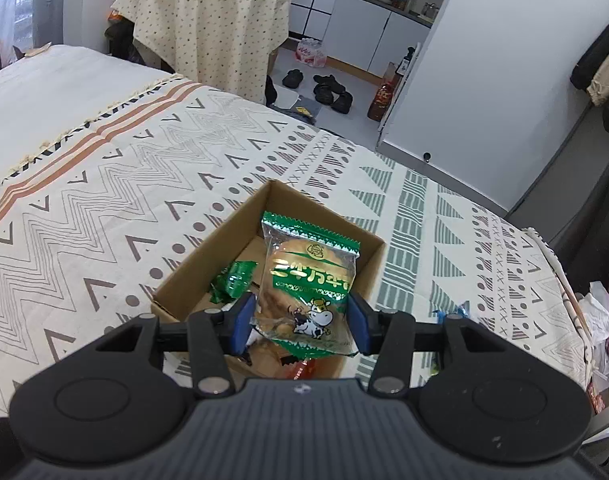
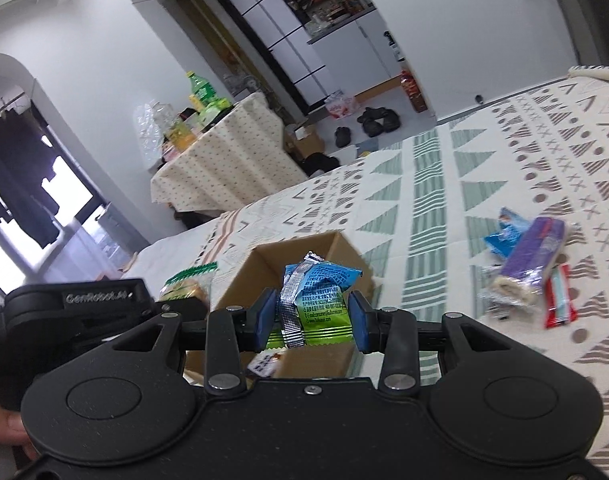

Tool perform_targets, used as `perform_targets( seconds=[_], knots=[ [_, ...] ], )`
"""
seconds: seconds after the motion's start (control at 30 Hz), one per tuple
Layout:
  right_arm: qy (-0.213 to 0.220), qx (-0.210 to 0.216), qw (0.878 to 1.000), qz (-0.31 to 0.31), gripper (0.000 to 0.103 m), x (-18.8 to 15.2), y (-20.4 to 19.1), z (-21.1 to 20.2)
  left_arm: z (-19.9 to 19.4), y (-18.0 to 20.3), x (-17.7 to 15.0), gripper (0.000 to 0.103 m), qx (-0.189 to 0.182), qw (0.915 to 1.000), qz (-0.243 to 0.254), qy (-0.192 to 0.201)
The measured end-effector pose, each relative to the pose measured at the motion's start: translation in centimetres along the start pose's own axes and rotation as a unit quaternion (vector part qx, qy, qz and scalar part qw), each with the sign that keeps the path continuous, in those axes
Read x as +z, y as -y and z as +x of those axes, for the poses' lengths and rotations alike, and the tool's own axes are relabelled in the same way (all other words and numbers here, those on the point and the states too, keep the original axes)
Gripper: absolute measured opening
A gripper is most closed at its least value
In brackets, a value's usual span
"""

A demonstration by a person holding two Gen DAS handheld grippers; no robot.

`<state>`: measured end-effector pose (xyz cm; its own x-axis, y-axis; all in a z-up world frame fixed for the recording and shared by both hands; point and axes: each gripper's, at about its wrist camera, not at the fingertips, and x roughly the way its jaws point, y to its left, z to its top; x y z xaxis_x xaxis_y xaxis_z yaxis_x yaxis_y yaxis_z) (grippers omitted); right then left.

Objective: Organize snacks
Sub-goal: 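Carry both held snacks over the cardboard box, then open both tools to drop the snacks into the box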

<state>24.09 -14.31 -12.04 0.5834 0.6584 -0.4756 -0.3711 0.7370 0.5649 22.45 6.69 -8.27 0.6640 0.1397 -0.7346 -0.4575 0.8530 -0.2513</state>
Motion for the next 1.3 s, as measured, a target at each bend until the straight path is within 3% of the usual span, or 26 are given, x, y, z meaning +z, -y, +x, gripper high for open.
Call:
perform_targets(
  seconds=[0.67,0.77,0.93,1.2,1.3],
  knots=[
    [-0.034,0.033,0.999,0.004,0.041,-1.1,-3.7,6.4,3.0,-4.9,1.6,0.048,-0.007,0.9990,-0.035,-0.028],
    [-0.031,0.024,0.999,0.008,0.052,-1.1,-3.4,6.2,3.6,-5.0,1.9,0.048,-0.012,0.9988,-0.035,-0.032],
    [-0.008,0.001,1.000,0.023,0.052,0.0,-2.2,5.4,4.8,-4.6,2.1,0.049,-0.022,0.9984,-0.032,-0.042],
    [-0.014,-0.035,0.999,0.038,0.052,0.0,-0.5,5.6,5.9,-3.4,2.8,0.049,-0.041,0.9982,-0.025,-0.036],
    [-0.018,-0.038,0.998,0.040,0.052,0.0,-0.4,5.6,6.1,-3.1,2.9,0.054,-0.036,0.9987,-0.022,-0.029]
  ],
)
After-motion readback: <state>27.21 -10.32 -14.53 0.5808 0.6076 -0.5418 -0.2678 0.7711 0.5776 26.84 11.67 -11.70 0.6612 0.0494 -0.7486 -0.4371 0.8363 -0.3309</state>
